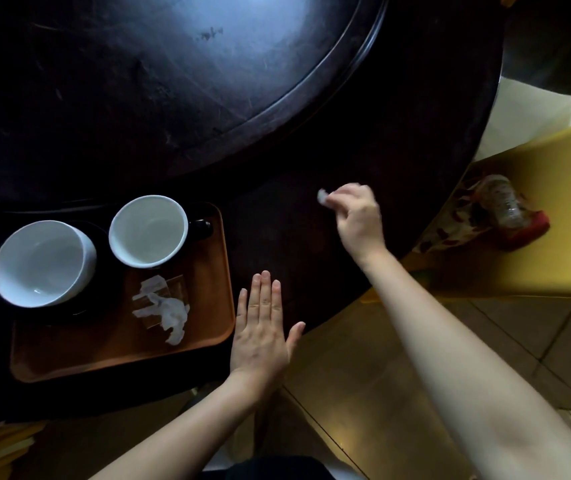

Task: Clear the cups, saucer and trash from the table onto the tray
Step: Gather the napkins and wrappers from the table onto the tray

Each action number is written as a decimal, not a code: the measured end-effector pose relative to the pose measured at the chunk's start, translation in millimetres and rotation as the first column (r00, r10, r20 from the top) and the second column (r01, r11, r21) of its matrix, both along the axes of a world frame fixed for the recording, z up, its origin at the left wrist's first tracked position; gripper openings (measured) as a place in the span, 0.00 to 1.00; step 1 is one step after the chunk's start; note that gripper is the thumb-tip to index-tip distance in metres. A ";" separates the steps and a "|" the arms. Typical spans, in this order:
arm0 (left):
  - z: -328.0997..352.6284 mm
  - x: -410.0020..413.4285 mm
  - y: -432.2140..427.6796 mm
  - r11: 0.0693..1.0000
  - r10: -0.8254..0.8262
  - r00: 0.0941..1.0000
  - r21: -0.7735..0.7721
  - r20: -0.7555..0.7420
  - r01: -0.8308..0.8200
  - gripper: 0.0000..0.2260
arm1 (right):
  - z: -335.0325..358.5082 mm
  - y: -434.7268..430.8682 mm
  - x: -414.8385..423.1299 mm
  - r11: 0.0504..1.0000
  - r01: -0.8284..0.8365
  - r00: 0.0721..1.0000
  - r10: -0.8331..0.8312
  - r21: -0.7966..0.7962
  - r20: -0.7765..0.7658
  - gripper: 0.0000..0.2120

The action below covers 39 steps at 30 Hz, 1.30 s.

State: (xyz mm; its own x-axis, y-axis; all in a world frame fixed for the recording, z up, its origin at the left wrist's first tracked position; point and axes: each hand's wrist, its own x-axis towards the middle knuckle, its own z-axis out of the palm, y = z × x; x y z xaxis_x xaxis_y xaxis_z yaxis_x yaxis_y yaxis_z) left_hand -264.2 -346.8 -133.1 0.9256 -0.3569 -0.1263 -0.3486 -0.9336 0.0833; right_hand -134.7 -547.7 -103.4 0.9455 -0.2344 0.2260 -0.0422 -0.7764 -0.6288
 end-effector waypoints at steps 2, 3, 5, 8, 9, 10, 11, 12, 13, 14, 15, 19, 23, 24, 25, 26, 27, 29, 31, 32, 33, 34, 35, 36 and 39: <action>-0.2 -0.5 -0.2 1.000 0.003 1.000 -0.002 -0.001 -0.003 0.32 | -1.4 14.4 -32.2 0.982 -0.189 0.982 0.189 -0.011 0.000 0.12; 0.0 -0.9 -0.5 1.000 0.002 1.000 -0.002 -0.001 -0.002 0.32 | -1.5 20.6 -50.4 0.964 -0.264 0.965 0.263 -0.022 -0.014 0.10; 0.8 -1.2 -0.9 1.000 -0.002 1.000 0.001 -0.007 0.002 0.32 | -0.9 29.8 -85.7 0.926 -0.376 0.926 0.375 -0.027 -0.044 0.08; 1.6 -0.7 0.0 1.000 -0.009 1.000 0.010 -0.030 0.009 0.33 | 3.2 34.6 -123.0 0.911 -0.411 0.909 0.409 -0.014 -0.079 0.11; 2.1 -0.5 0.3 1.000 -0.008 0.999 0.011 -0.044 0.008 0.33 | 5.1 34.6 -130.7 0.918 -0.396 0.915 0.393 -0.018 -0.088 0.12; 2.8 -0.5 0.4 1.000 -0.005 0.998 0.013 -0.059 0.006 0.33 | 7.1 34.8 -136.8 0.925 -0.379 0.921 0.376 -0.019 -0.105 0.13; 3.5 -0.7 0.4 1.000 -0.004 0.998 0.009 -0.066 0.005 0.33 | 8.8 35.2 -141.7 0.930 -0.367 0.924 0.362 -0.020 -0.123 0.12; 4.4 -0.7 0.2 1.000 -0.001 0.997 0.004 -0.076 0.002 0.33 | 10.3 35.4 -145.5 0.933 -0.359 0.925 0.352 -0.021 -0.143 0.11; 6.0 -0.5 0.1 1.000 0.004 0.996 -0.006 -0.090 -0.005 0.33 | 11.0 35.5 -148.3 0.937 -0.350 0.926 0.342 -0.021 -0.158 0.10; 7.4 0.2 -0.1 1.000 0.010 0.994 -0.012 -0.109 -0.011 0.33 | 11.9 35.5 -150.2 0.941 -0.338 0.927 0.331 -0.011 -0.176 0.11; 9.0 0.9 -0.3 1.000 0.013 0.992 -0.014 -0.123 -0.014 0.33 | 12.9 35.5 -151.3 0.947 -0.320 0.929 0.316 0.006 -0.191 0.11; 21.6 4.9 -3.6 1.000 -0.014 0.980 0.023 -0.198 0.019 0.34 | 21.4 41.1 -146.2 0.982 -0.160 0.950 0.182 0.104 -0.254 0.08; 45.5 15.9 -3.0 0.999 -0.014 0.966 0.035 -0.258 0.024 0.33 | 28.9 53.2 -135.0 0.991 -0.002 0.933 0.049 0.131 -0.356 0.08; 49.0 19.3 -0.2 0.996 -0.071 0.965 0.037 -0.254 0.083 0.33 | 30.1 56.9 -132.0 0.993 0.018 0.923 0.029 0.118 -0.383 0.08; 53.4 22.5 4.2 0.991 -0.118 0.956 0.033 -0.269 0.132 0.31 | 31.1 60.5 -128.6 0.993 0.038 0.913 0.010 0.109 -0.409 0.09; 58.8 25.2 9.2 0.986 -0.154 0.948 0.016 -0.280 0.164 0.29 | 32.6 64.1 -124.4 0.993 0.057 0.902 -0.006 0.107 -0.431 0.09; 65.6 27.9 15.3 0.980 -0.192 0.935 -0.006 -0.298 0.200 0.28 | 34.9 68.2 -119.9 0.991 0.074 0.894 -0.017 0.111 -0.447 0.08; 79.4 30.5 30.1 0.967 -0.252 0.900 -0.116 -0.356 0.225 0.24 | 41.8 79.2 -110.5 0.983 0.106 0.883 -0.025 0.147 -0.470 0.07; 87.6 30.2 51.5 0.936 -0.302 0.864 -0.296 -0.404 0.189 0.20 | 50.2 94.5 -102.3 0.966 0.140 0.880 -0.020 0.219 -0.475 0.05; 90.4 28.6 65.6 0.910 -0.323 0.857 -0.380 -0.401 0.166 0.18 | 54.7 104.5 -99.1 0.956 0.149 0.882 -0.013 0.252 -0.471 0.05; 91.9 26.9 81.2 0.886 -0.332 0.860 -0.442 -0.388 0.142 0.17 | 58.8 115.9 -96.4 0.950 0.150 0.886 -0.006 0.274 -0.464 0.05; 93.5 25.2 98.0 0.869 -0.326 0.869 -0.480 -0.372 0.120 0.18 | 61.8 128.7 -93.9 0.948 0.143 0.892 0.002 0.286 -0.452 0.04; 92.3 23.3 116.2 0.860 -0.307 0.881 -0.502 -0.360 0.095 0.20 | 63.5 142.6 -92.0 0.950 0.127 0.900 0.010 0.286 -0.435 0.04; 90.2 22.0 134.7 0.855 -0.280 0.893 -0.514 -0.351 0.066 0.23 | 63.4 157.3 -90.1 0.959 0.097 0.910 0.023 0.267 -0.413 0.03; 80.9 20.7 184.2 0.849 -0.180 0.924 -0.528 -0.337 -0.028 0.24 | 56.1 200.1 -86.1 0.987 -0.022 0.934 0.076 0.156 -0.349 0.04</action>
State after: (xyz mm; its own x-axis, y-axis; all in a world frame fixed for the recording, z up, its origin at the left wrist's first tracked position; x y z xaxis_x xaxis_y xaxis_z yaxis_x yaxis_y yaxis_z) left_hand -243.5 -162.6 -52.2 0.8173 -0.5319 -0.2217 -0.2648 -0.6883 0.6753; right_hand -220.8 -347.6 -47.3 0.9688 -0.1909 -0.1580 -0.2467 -0.6829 -0.6876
